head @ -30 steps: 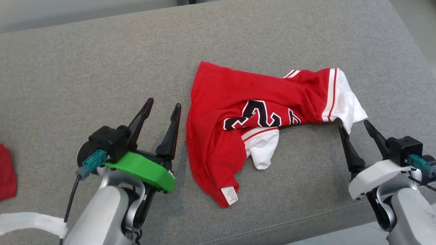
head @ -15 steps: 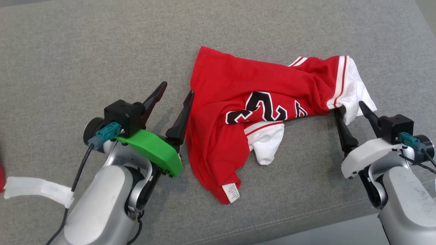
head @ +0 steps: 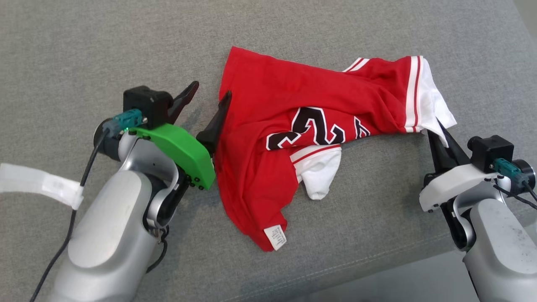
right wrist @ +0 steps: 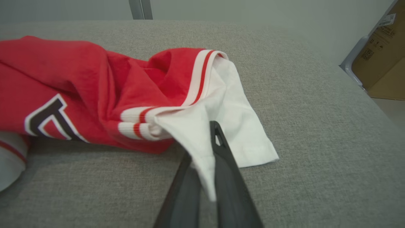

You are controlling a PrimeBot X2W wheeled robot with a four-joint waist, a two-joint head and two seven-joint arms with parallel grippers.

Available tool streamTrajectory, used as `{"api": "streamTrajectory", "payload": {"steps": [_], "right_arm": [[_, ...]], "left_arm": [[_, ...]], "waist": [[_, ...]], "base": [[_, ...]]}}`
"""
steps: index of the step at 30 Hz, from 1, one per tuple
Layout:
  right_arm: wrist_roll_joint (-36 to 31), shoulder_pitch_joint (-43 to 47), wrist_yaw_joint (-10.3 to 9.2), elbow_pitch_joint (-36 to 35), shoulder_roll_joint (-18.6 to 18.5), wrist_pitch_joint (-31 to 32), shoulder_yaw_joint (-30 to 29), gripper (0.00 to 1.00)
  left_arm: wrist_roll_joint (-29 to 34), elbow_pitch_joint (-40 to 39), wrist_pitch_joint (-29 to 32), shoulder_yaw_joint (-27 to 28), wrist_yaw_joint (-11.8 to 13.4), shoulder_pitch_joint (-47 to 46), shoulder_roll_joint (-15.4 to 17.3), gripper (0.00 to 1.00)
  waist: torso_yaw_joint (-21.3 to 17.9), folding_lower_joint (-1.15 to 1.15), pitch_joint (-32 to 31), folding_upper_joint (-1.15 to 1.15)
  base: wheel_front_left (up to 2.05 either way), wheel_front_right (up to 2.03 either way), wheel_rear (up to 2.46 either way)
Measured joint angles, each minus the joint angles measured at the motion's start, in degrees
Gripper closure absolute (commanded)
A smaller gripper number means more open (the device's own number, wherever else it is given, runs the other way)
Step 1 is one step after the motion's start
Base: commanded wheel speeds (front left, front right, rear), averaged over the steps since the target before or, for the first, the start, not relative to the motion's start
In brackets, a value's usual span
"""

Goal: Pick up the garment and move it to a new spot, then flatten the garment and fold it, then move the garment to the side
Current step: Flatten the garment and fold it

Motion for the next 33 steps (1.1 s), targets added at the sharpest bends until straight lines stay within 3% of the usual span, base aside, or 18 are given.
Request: {"api": "streamTrajectory", "payload": {"steps": [12, 33], "right_arm": [[0.44, -2.31, 0.14, -0.31, 3.19, -0.93, 1.3, 1.0], [1.22, -5.03, 1.12, 0.85, 6.49, -1.59, 4.59, 1.0]], "left_arm": [[0.71, 9.53, 7.17, -1.92, -1.45, -10.07, 0.01, 0.0], [4.04, 22.88, 9.67, -1.64, -1.27, -20.16, 0.96, 0.0]], "waist": [[-3.45, 0.0, 2.93, 0.0], [-11.07, 0.0, 6.38, 0.0]], "base": [[0.0, 0.0, 0.0], [0.0, 0.0, 0.0]]}}
